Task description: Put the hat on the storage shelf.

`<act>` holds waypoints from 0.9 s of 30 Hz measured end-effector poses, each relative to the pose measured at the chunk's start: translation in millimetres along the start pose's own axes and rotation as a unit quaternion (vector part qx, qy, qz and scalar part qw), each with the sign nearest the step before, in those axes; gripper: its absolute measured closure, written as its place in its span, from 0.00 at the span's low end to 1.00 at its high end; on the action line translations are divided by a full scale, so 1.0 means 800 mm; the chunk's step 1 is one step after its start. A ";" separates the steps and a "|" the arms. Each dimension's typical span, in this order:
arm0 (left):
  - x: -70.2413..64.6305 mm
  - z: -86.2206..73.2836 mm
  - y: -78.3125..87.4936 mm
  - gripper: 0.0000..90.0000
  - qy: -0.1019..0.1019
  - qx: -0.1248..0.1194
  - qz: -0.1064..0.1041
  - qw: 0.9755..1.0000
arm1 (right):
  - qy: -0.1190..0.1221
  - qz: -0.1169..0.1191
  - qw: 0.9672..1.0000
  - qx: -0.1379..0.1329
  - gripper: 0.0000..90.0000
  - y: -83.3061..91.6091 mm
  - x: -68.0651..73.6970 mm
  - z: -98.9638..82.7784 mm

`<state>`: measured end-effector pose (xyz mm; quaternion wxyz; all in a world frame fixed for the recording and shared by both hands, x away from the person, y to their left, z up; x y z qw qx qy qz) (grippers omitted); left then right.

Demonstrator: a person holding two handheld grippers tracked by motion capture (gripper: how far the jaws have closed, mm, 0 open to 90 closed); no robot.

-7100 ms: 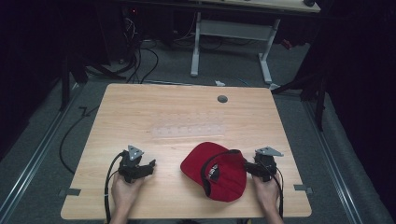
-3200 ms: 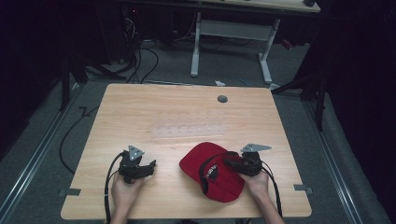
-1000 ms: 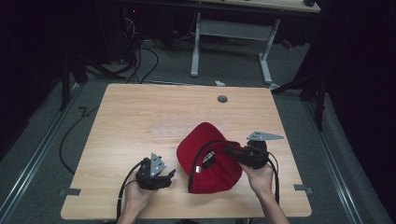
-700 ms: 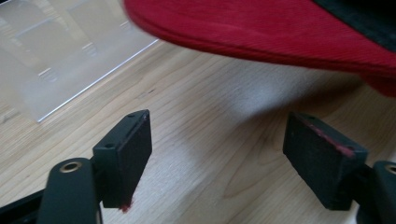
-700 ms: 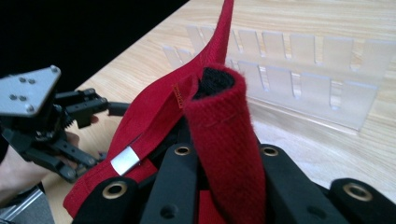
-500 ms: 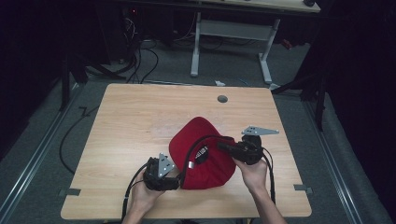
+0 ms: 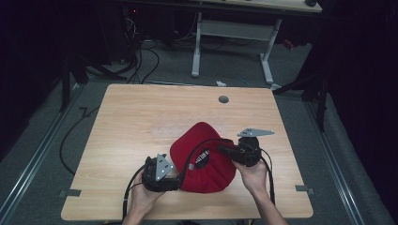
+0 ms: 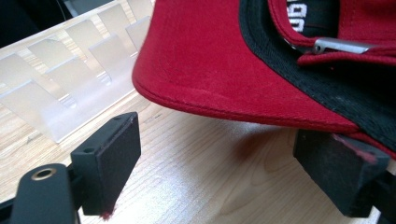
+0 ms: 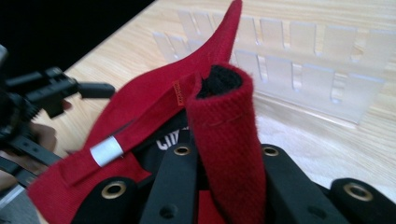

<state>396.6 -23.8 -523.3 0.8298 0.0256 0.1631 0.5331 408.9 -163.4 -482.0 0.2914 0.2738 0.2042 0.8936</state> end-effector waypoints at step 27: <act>-0.008 0.006 0.009 0.27 -0.038 -0.005 -0.005 0.999 | -0.049 0.041 0.997 0.042 0.93 -0.015 0.004 -0.028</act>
Point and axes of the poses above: each handheld gripper's, and its own axes: y roughly backward along the jaws, z roughly out of its top, x roughly to its left, the point moved 10 cm from there along -y, roughly forward along the jaws, and after that the axes turned 11 degrees about z, right-handed, at the moved point
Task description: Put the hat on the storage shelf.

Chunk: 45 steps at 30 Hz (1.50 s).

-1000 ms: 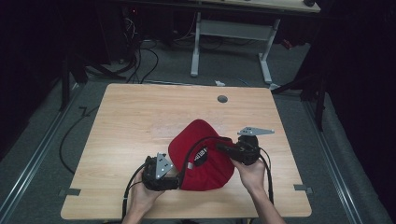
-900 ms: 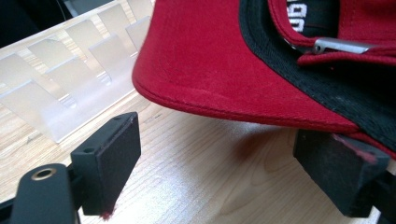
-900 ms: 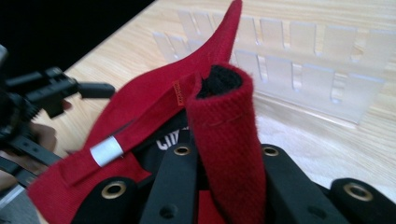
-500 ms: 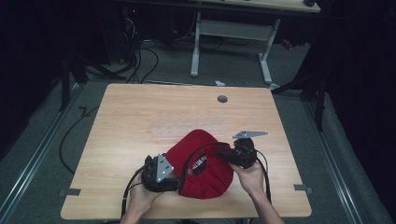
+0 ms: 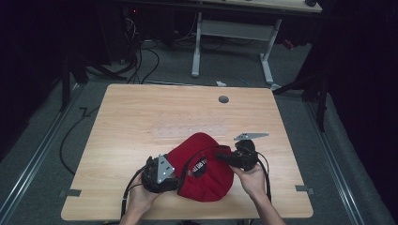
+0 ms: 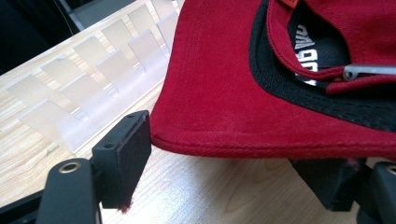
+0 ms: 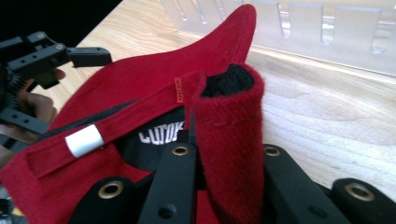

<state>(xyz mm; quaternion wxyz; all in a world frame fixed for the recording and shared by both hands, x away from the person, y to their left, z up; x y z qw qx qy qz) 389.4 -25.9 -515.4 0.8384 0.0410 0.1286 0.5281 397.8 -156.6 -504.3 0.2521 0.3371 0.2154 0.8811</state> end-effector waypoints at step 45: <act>-0.020 0.032 0.034 0.88 -0.002 0.042 -0.081 0.996 | 0.010 0.039 0.997 -0.068 0.55 0.014 0.011 0.030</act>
Point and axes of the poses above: each handheld gripper's, and its own axes: y roughly backward along the jaws, z roughly out of its top, x roughly to its left, the point moved 10 cm from there along -y, roughly forward along the jaws, and after that the axes turned 11 degrees about z, right-handed, at the moved point
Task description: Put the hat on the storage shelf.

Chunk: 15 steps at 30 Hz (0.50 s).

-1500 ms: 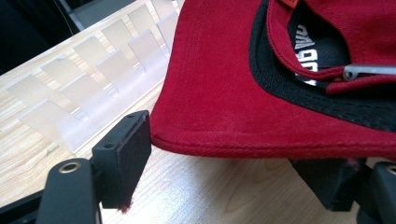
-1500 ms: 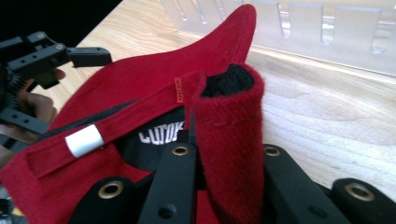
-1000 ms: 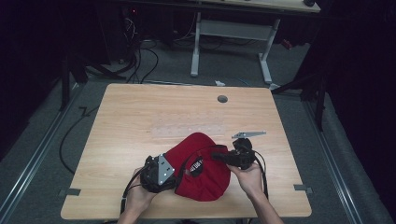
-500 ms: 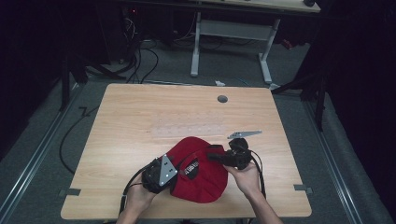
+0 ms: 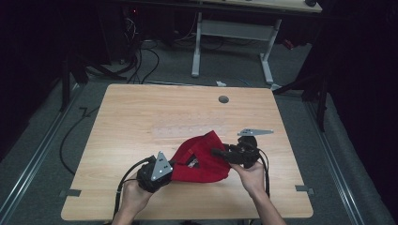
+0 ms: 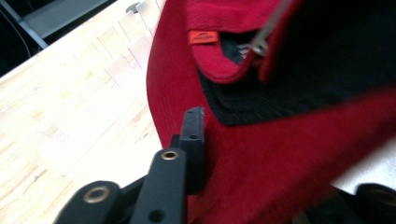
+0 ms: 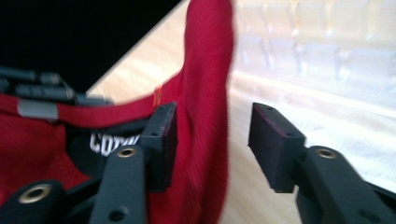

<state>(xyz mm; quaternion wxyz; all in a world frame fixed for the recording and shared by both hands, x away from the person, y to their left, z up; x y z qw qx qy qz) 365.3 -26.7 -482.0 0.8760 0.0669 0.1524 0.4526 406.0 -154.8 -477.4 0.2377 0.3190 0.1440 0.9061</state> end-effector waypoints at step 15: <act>0.034 0.033 0.012 0.95 0.054 -0.008 0.007 0.998 | 0.005 -0.062 0.995 -0.082 0.44 0.048 -0.040 0.009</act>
Point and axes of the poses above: each handheld gripper's, and its own axes: y roughly backward along the jaws, z roughly out of its top, x roughly to its left, the point moved 10 cm from there along -y, roughly forward along the jaws, and after that the axes turned 11 degrees about z, right-handed, at the moved point
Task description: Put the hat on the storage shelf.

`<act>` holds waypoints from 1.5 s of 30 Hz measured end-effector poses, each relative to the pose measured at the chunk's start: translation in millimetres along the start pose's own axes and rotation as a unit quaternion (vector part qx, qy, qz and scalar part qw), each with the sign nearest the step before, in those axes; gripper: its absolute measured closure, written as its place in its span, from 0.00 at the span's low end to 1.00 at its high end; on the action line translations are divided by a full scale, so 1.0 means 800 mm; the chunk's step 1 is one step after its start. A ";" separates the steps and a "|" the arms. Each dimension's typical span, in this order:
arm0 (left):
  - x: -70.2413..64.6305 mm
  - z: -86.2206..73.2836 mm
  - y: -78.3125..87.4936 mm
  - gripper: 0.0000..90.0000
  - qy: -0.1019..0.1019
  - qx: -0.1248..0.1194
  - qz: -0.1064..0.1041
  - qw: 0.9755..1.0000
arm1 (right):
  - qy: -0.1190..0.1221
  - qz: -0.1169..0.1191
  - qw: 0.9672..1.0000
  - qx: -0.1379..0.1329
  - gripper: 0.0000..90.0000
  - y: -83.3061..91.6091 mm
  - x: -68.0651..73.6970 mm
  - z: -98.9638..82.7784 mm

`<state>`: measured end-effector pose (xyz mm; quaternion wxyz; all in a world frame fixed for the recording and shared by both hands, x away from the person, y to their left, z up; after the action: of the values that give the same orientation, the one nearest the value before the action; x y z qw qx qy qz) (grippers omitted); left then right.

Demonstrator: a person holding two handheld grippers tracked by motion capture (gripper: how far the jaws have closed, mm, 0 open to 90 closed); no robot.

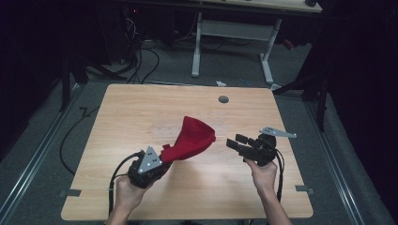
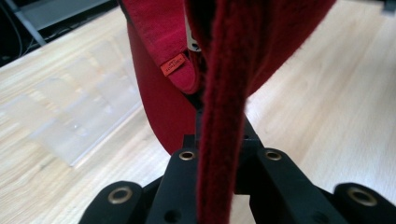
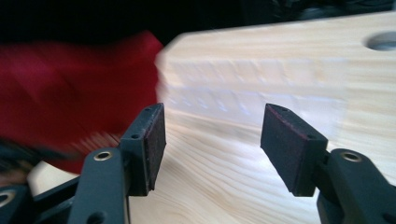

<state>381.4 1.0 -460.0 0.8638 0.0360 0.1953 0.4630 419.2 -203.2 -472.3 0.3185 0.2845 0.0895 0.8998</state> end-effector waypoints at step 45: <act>0.112 0.141 -0.078 0.94 0.157 -0.093 0.069 0.981 | 0.084 -0.192 0.968 0.140 0.38 -0.027 -0.099 -0.128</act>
<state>516.6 51.7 -398.5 0.7882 -0.1037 0.2815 0.5373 422.1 -233.7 -600.1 0.4334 0.2273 0.2940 0.8210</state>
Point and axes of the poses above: each handheld gripper's, and its own axes: y roughly backward along the jaws, z roughly out of its top, x roughly to its left, the point moved 10 cm from there along -y, roughly forward along the jaws, and after that the axes turned 11 degrees about z, right-handed, at the moved point
